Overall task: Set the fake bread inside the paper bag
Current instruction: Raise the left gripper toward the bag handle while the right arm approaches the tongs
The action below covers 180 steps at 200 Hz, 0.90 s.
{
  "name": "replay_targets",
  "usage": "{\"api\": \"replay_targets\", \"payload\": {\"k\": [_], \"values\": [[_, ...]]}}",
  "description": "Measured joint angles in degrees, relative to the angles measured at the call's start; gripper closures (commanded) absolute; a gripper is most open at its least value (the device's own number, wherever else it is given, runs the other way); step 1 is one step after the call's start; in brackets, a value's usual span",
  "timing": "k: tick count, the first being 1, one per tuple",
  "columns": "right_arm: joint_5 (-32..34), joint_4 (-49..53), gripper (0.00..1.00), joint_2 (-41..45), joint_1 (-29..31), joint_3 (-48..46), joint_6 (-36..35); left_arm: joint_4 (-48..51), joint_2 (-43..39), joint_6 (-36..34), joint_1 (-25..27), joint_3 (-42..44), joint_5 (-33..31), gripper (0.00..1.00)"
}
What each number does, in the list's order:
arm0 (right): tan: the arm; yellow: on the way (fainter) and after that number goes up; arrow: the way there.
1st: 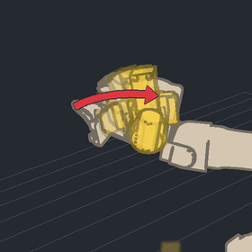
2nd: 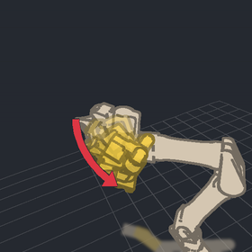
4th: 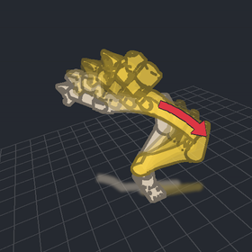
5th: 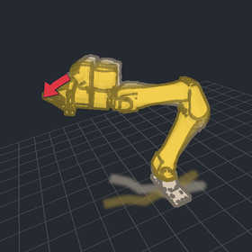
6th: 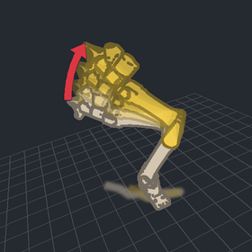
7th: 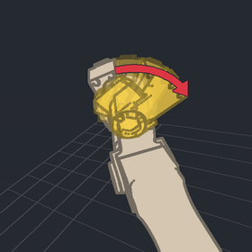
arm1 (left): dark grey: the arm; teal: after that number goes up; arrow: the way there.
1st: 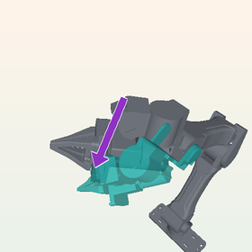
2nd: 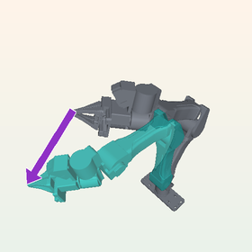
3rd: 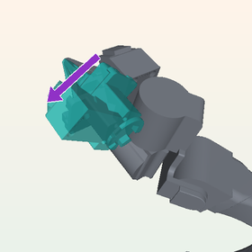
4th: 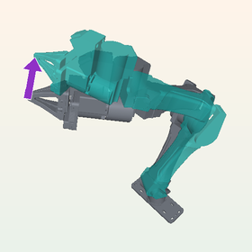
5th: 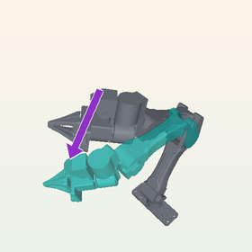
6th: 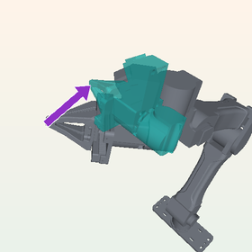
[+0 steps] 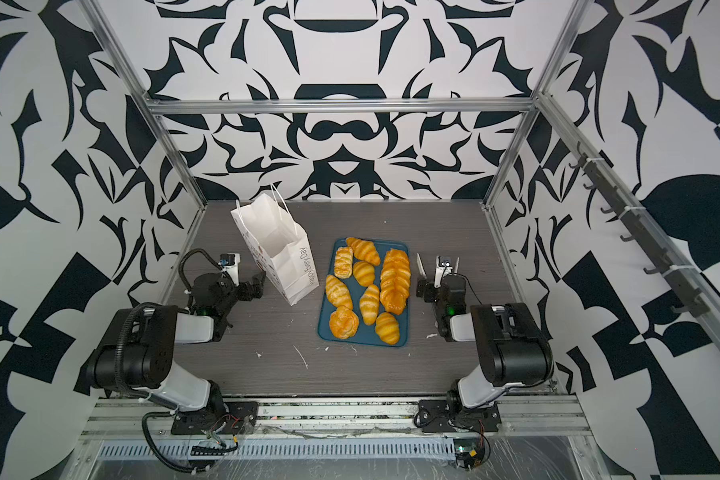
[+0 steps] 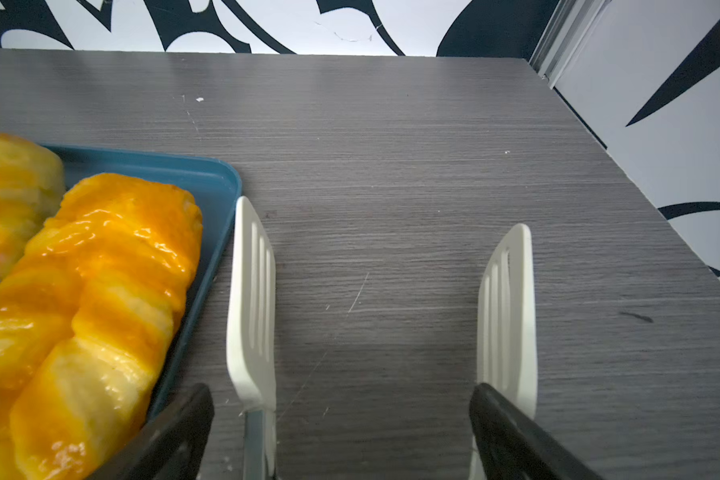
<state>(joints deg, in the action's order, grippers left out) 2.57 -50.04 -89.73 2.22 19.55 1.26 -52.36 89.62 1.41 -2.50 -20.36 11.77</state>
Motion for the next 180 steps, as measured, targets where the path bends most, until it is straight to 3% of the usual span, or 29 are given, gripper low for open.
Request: {"api": "replay_targets", "payload": {"k": [180], "values": [[-0.87,0.02,0.00,0.00,-0.28,0.00,0.04,0.00,0.00,0.00,0.00,0.00,-0.02,0.01]]}}
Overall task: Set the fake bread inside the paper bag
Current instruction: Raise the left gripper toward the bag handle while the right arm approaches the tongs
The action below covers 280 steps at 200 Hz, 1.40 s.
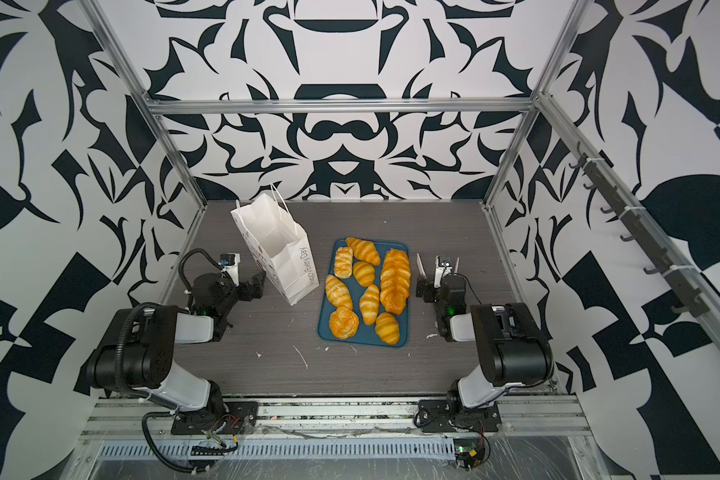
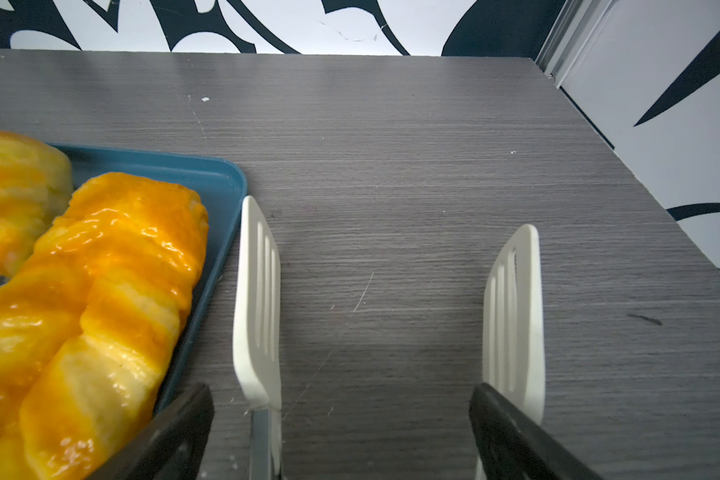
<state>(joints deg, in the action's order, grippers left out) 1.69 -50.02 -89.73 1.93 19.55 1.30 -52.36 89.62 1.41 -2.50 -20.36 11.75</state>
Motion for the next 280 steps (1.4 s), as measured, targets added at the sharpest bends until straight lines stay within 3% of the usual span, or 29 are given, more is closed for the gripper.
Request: {"api": "replay_targets", "payload": {"k": [60,121,161,203,255,280], "values": [[-0.24,-0.02,0.00,0.00,-0.31,0.00,0.17,0.00,0.00,0.11,0.02,0.00,-0.66,0.01],[1.22,8.07,0.00,8.33,-0.35,0.98,0.57,12.35,-5.77,3.56,0.17,-5.35,-10.91,0.01],[9.62,27.50,0.00,14.05,-0.35,12.17,5.14,22.05,-13.38,7.82,0.17,-7.34,-16.41,0.01],[16.41,51.91,0.01,14.25,-0.35,29.24,14.21,39.91,-20.17,17.00,0.20,-13.14,-23.52,0.01],[23.74,84.48,0.02,2.19,-0.35,55.87,30.12,67.76,-14.51,32.24,0.22,-33.24,-29.62,0.01],[23.15,91.97,0.03,-1.90,-0.35,60.57,32.06,76.59,-11.19,36.22,-0.24,-39.12,-28.33,0.01]]}}
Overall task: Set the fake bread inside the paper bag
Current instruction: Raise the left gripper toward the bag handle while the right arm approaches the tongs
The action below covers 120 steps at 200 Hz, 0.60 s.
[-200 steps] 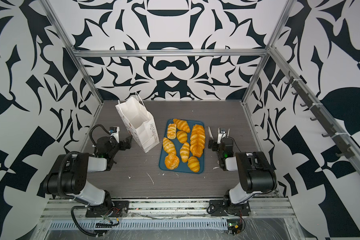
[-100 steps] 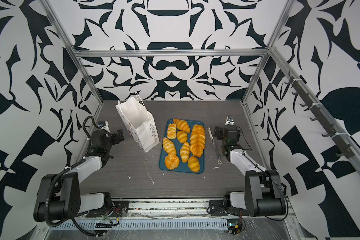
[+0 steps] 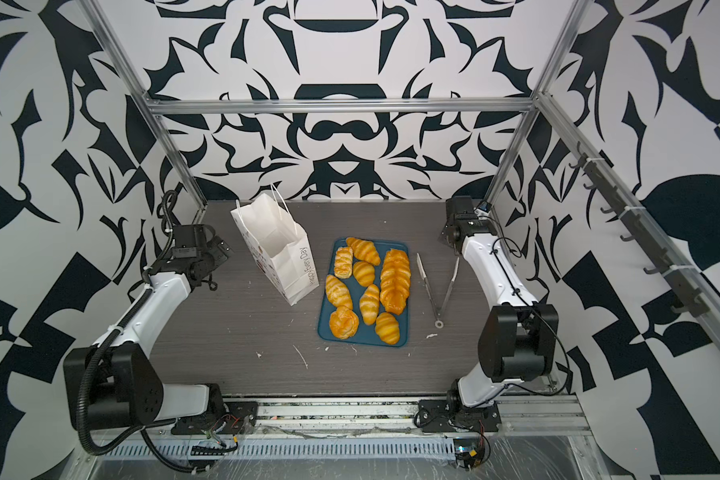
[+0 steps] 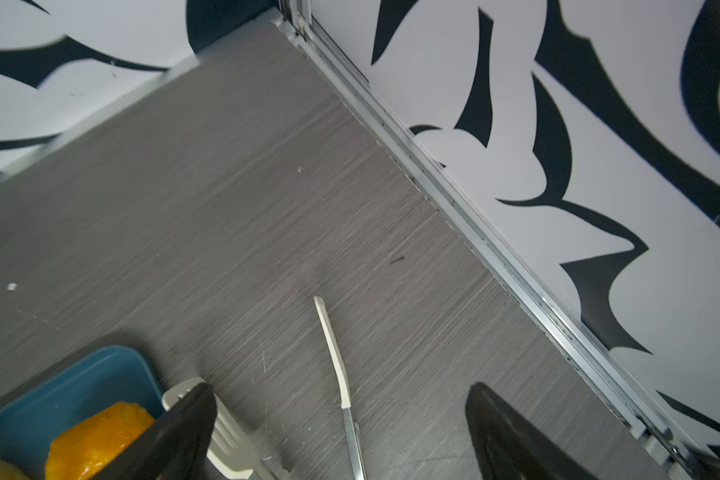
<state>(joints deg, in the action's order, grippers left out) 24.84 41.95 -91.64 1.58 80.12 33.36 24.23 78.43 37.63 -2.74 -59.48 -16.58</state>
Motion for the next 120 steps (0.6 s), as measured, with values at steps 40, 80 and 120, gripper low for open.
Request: {"api": "replay_targets", "payload": {"k": [40,80,120], "values": [[-4.02,3.67,0.02,3.43,0.00,-1.44,-0.61,9.09,3.85,1.53,-1.77,-7.15,7.74,0.01],[-8.09,4.74,0.02,8.61,0.00,-1.79,-2.69,14.29,3.82,2.75,-2.12,-11.43,14.71,0.00],[-15.06,7.93,0.04,8.96,0.00,-1.14,-4.20,17.40,1.99,3.17,-2.12,-16.61,19.02,0.08]]}}
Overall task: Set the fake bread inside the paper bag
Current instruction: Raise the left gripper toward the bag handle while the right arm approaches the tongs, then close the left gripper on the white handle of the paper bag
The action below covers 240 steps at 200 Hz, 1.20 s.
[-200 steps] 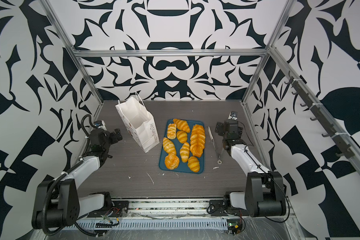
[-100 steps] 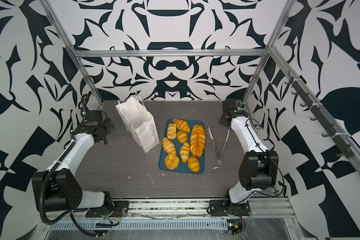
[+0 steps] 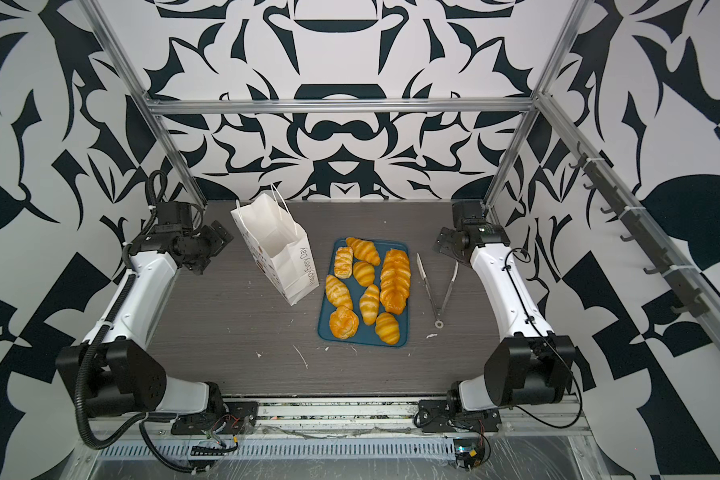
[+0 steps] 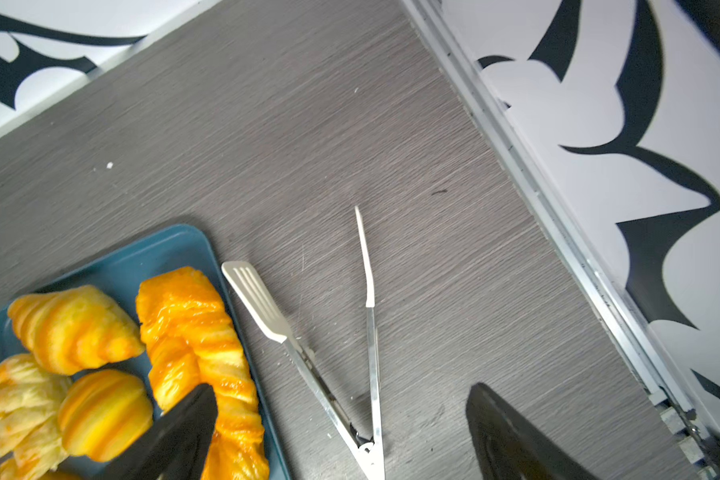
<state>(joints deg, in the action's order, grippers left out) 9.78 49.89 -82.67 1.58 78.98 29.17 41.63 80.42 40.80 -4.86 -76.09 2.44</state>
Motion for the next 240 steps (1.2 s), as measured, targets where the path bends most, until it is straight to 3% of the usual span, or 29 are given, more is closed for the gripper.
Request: {"api": "replay_targets", "payload": {"k": [25,112,178,240], "values": [[-4.26,3.23,0.06,0.02,0.00,0.46,0.00,3.63,-2.14,0.13,0.00,-3.32,1.70,0.18],[-13.66,9.18,0.08,7.30,0.00,-6.12,0.17,12.90,-4.26,-2.43,1.79,-25.29,8.87,0.33],[-15.82,9.86,0.11,6.75,0.00,-5.22,1.57,12.55,-1.81,-3.82,4.52,-24.55,13.03,0.46],[-18.75,10.32,0.11,6.71,0.00,-5.27,6.54,10.60,-0.57,-3.34,6.27,-23.89,12.81,0.46]]}}
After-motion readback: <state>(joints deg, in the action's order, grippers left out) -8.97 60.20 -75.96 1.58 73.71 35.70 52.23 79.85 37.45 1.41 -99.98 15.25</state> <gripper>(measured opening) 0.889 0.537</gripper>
